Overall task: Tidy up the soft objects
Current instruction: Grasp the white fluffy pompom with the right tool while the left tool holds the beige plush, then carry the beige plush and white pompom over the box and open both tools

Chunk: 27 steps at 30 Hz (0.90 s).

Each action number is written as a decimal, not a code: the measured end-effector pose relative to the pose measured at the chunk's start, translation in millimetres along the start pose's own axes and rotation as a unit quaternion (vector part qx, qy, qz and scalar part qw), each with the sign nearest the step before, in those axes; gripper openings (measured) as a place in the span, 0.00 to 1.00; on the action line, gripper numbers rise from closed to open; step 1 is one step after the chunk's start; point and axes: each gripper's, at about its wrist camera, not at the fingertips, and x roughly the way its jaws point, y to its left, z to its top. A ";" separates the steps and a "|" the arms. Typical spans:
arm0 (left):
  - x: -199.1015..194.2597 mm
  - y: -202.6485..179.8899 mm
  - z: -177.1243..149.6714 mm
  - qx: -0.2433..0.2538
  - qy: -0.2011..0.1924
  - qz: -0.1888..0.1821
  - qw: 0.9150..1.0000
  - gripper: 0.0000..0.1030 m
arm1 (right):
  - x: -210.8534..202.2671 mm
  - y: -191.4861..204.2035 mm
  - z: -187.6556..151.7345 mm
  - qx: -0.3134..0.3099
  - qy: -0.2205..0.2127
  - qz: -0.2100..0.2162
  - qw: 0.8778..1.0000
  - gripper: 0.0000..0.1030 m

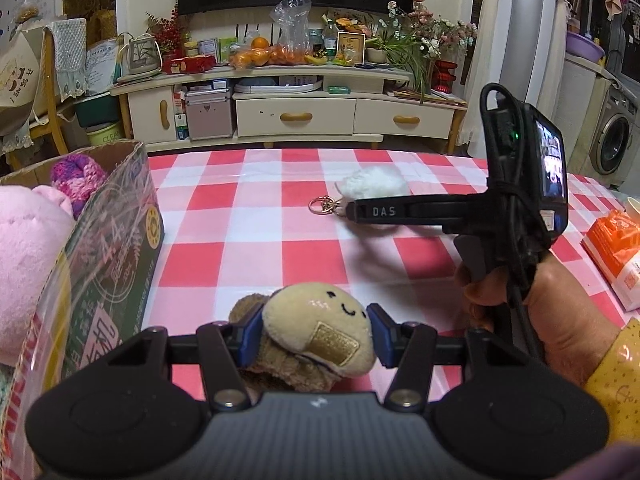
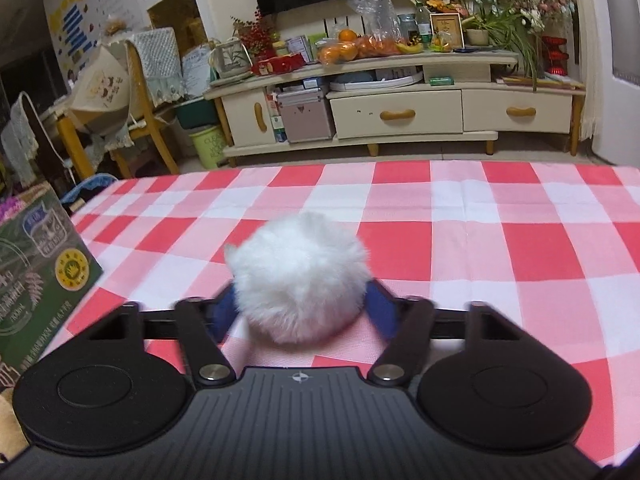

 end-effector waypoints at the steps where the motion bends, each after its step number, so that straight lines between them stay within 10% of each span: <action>1: -1.0 0.1 -0.5 -0.002 0.000 0.000 1.000 0.52 | -0.3 0.9 -0.2 -0.004 0.000 -0.002 1.000 0.54; 27: -25.7 10.5 -7.1 -0.015 -0.017 -0.017 1.000 0.52 | -100.8 -26.2 -60.0 0.025 -0.033 -0.068 0.997 0.46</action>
